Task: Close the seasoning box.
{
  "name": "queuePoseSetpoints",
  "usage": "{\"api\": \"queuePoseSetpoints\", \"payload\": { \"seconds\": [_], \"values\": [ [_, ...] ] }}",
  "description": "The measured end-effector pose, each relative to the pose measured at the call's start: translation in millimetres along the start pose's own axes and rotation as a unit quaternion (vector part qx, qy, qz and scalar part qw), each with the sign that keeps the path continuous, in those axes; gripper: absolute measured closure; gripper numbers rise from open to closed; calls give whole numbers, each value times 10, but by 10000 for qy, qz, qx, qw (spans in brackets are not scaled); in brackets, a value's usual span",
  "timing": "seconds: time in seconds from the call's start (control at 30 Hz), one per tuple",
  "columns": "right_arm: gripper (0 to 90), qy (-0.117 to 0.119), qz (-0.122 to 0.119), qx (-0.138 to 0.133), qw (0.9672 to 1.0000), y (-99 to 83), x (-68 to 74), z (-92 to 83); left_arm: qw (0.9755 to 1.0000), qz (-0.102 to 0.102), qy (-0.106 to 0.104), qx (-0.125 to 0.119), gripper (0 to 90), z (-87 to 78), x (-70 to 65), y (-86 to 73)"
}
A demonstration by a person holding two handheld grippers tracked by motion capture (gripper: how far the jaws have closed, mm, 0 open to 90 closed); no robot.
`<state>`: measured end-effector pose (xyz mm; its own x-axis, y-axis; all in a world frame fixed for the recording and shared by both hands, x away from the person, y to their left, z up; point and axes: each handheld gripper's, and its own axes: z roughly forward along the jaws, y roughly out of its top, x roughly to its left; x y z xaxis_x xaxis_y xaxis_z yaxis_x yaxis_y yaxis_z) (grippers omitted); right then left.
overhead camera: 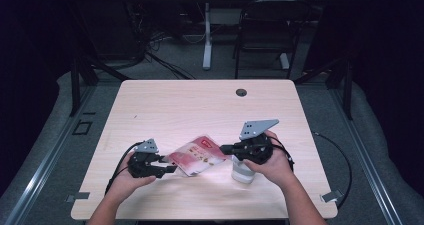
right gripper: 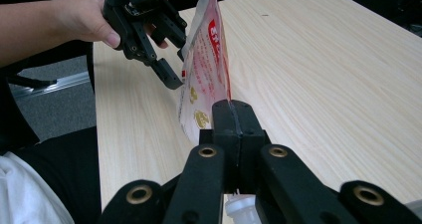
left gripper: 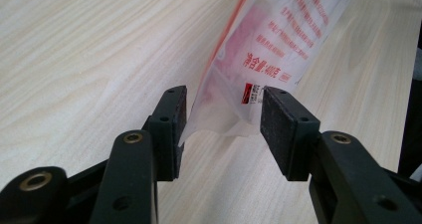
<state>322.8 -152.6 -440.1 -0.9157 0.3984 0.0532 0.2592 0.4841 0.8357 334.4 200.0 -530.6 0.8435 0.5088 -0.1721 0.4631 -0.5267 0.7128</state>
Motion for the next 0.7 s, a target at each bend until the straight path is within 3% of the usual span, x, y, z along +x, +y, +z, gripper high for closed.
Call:
{"api": "queuePoseSetpoints", "payload": {
  "seconds": [0.2,0.7],
  "values": [
    [900,-23,-41,-17,10000,33,11,-6,9999,34,56,-108,534,-67,-19,20],
    [900,-29,-8,-123,9999,91,23,-17,9999,61,93,32,669,-36,-32,25]
  ]
}}
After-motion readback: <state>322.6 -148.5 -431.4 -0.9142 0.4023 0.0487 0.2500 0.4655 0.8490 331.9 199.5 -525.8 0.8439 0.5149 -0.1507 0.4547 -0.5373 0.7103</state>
